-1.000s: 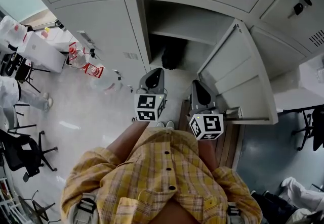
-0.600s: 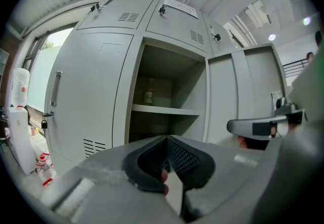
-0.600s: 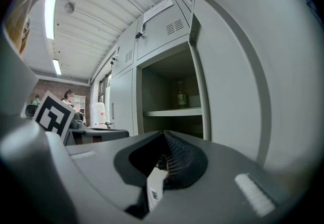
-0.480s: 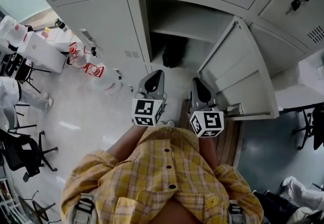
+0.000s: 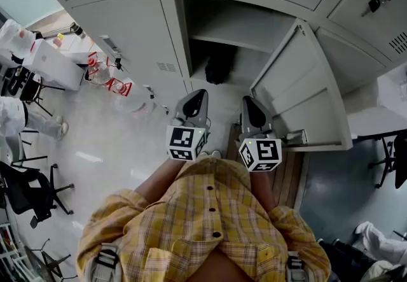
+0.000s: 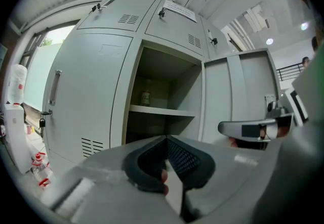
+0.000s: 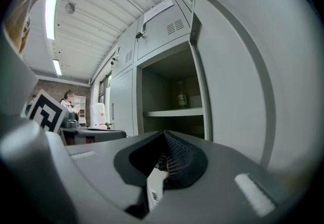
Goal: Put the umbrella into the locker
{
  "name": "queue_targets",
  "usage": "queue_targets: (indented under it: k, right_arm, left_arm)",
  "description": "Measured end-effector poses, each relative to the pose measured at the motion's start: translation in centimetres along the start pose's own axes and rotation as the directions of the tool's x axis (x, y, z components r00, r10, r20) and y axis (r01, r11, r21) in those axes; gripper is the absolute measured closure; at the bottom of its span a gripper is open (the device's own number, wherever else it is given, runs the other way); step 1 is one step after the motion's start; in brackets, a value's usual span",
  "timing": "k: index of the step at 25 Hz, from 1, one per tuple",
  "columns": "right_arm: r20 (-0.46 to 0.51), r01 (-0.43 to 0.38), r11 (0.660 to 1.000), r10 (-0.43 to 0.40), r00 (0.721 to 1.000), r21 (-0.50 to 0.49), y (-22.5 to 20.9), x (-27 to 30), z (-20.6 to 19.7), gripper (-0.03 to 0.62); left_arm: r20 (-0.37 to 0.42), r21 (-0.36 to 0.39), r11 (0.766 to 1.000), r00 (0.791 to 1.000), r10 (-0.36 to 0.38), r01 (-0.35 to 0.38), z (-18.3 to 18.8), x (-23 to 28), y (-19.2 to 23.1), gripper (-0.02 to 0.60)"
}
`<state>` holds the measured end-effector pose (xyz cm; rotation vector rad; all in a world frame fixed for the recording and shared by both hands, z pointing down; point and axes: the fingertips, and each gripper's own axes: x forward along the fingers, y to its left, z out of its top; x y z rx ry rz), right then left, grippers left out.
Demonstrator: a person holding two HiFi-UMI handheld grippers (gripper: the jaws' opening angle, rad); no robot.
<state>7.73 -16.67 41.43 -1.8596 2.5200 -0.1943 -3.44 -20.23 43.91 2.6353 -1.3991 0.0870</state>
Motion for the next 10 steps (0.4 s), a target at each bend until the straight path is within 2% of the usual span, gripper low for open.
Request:
queue_targets:
  k: [10]
  right_arm:
    - [-0.008,-0.002,1.000,0.002,1.000,0.001,-0.19,0.27,-0.34,0.600]
  left_arm:
    - [-0.003,0.002,1.000,1.000,0.006,-0.006,-0.18,0.10,0.11,0.584]
